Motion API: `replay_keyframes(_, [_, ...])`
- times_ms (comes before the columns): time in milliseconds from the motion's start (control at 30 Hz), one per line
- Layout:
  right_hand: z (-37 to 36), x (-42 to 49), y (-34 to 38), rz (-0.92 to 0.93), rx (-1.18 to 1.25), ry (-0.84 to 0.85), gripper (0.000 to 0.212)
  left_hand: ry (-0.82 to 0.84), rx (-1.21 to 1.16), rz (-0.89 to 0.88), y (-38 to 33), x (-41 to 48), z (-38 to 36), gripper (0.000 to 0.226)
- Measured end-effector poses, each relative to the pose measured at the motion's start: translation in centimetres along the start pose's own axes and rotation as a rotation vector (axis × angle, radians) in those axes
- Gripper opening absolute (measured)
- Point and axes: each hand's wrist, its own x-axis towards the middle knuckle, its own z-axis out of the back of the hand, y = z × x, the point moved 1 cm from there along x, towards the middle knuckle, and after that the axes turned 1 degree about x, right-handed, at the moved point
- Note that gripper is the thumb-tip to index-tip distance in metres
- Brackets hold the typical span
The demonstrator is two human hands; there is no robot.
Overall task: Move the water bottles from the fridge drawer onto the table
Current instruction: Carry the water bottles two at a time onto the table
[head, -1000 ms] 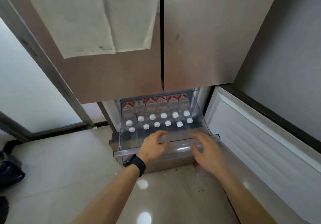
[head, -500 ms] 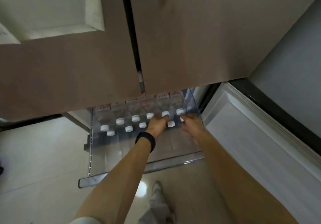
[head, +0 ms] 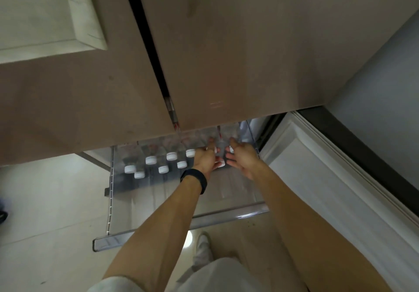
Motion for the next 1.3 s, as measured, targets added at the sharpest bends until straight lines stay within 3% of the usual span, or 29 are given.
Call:
replay_keyframes(100, [0.4, -2.3, 0.0, 0.081, -0.148, -0.082, 0.032, -0.065, 0.047, -0.034, -0.3, -1.6, 0.2, 0.054])
replay_keyframes(233, [2.2, -6.6, -1.4, 0.192, -0.560, -0.211, 0.053, -0.255, 0.287, -0.147, 0.0, -6.0, 1.2, 0.066])
replay_keyframes(367, [5.4, -11.0, -2.1, 0.331, -0.739, -0.268, 0.034, -0.431, 0.574, -0.375, 0.6, -11.3, 2.9, 0.045])
replay_keyframes(467, [7.7, -12.6, -1.5, 0.448, -0.823, -0.283, 0.032, -0.512, 0.774, -0.539, 0.2, -13.5, 4.9, 0.037])
replay_keyframes(633, [8.7, -14.0, 0.0, 0.647, -1.030, -0.167, 0.028, -0.410, 1.091, -0.746, -2.2, -15.1, 7.0, 0.024])
replay_keyframes(833, [4.9, -14.0, 0.9, 0.842, -1.274, 0.039, 0.022, -0.196, 1.529, -0.687, -3.6, -15.4, 8.1, 0.032])
replay_keyframes(967, [2.0, -12.7, 1.4, 0.851, -1.413, 0.138, 0.022, -0.118, 1.714, -0.666, -3.7, -15.1, 8.7, 0.038])
replay_keyframes(1100, [0.4, -11.7, 1.0, 0.855, -1.369, 0.167, 0.026, -0.095, 1.629, -0.661, -3.0, -14.1, 9.8, 0.039])
replay_keyframes(1300, [0.8, -10.3, -0.3, 0.718, -1.042, 0.217, 0.039, -0.074, 0.957, -0.626, -1.5, -11.9, 11.7, 0.032])
